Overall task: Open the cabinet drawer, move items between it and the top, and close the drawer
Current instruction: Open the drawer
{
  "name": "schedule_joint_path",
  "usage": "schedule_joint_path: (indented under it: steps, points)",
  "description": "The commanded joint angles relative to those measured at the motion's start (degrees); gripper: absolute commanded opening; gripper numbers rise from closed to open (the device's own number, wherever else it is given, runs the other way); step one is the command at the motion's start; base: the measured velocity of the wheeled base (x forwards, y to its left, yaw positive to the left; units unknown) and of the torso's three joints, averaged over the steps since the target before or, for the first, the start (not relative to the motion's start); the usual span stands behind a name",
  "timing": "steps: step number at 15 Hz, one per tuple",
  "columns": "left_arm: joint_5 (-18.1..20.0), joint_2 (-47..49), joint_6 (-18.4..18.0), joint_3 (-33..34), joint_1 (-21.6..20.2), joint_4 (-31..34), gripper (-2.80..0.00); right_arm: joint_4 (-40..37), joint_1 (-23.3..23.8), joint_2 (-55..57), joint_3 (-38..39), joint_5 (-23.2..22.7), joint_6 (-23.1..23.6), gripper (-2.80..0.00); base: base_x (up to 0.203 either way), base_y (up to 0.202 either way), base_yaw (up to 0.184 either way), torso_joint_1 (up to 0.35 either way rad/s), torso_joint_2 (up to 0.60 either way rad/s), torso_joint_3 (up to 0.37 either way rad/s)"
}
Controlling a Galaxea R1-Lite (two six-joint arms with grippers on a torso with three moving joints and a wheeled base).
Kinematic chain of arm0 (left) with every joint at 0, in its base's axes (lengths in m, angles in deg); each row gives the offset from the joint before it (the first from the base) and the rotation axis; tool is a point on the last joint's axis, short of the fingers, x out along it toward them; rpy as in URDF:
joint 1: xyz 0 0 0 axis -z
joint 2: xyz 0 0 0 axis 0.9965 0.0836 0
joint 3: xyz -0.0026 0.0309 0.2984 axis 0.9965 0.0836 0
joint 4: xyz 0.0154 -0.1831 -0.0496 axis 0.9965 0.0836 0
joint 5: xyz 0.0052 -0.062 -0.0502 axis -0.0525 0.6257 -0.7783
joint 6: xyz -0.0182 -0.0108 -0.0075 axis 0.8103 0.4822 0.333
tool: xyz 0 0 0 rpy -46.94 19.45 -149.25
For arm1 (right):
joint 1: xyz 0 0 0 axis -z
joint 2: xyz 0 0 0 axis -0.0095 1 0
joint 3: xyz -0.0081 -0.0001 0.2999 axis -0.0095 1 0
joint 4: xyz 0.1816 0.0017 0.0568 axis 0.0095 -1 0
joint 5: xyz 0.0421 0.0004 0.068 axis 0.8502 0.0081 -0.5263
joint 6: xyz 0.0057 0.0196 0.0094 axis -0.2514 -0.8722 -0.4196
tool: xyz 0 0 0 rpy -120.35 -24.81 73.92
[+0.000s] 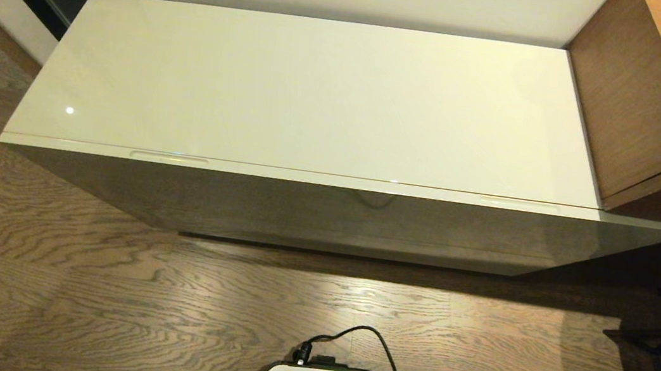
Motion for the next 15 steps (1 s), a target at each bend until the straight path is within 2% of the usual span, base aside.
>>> schedule_joint_path:
  steps: [1, 5, 7, 9, 11, 13, 15]
  points:
    - [-0.02, 0.03, -0.01, 0.0, -0.06, 0.0, -2.8, 0.94, 0.0, -0.81, 0.22, -0.07, 0.41, -2.8, 0.0, 0.0, 0.0, 0.0, 0.0, 0.0]
    - [-0.02, -0.02, -0.05, 0.0, -0.07, 0.0, -2.8, -1.49, 0.0, -0.75, -2.66, -0.08, 0.97, -2.8, 0.0, 0.0, 0.0, 0.0, 0.0, 0.0]
    - [-0.02, -0.02, -0.01, 0.0, -0.02, 0.0, -2.8, -12.41, 0.0, -0.74, -11.8, -0.63, 0.41, -2.8, 0.0, 0.0, 0.0, 0.0, 0.0, 0.0]
    - [-0.02, -0.02, -0.01, 0.0, -0.02, 0.0, -2.8, -24.28, 0.0, -0.73, -27.69, -1.66, -1.09, -2.8, 0.0, 0.0, 0.0, 0.0, 0.0, 0.0]
    - [-0.02, -0.02, -0.01, 0.0, -0.02, 0.0, -2.8, -32.4, 0.0, -0.72, -37.18, -2.74, -2.25, -2.8, 0.0, 0.0, 0.0, 0.0, 0.0, 0.0]
    - [-0.02, 0.05, -0.01, 0.0, -0.04, 0.0, -2.8, -34.75, 0.01, 0.8, -40.37, -4.76, -2.58, -2.8, 0.0, 0.0, 0.0, 0.0, 0.0, 0.0]
    - [-0.02, -0.02, -0.01, 0.0, -0.02, 0.0, -2.8, -32.83, 0.21, 8.86, -45.16, -6.3, -4.46, -2.8, 0.0, 0.0, 0.0, 0.0, 0.0, 0.0]
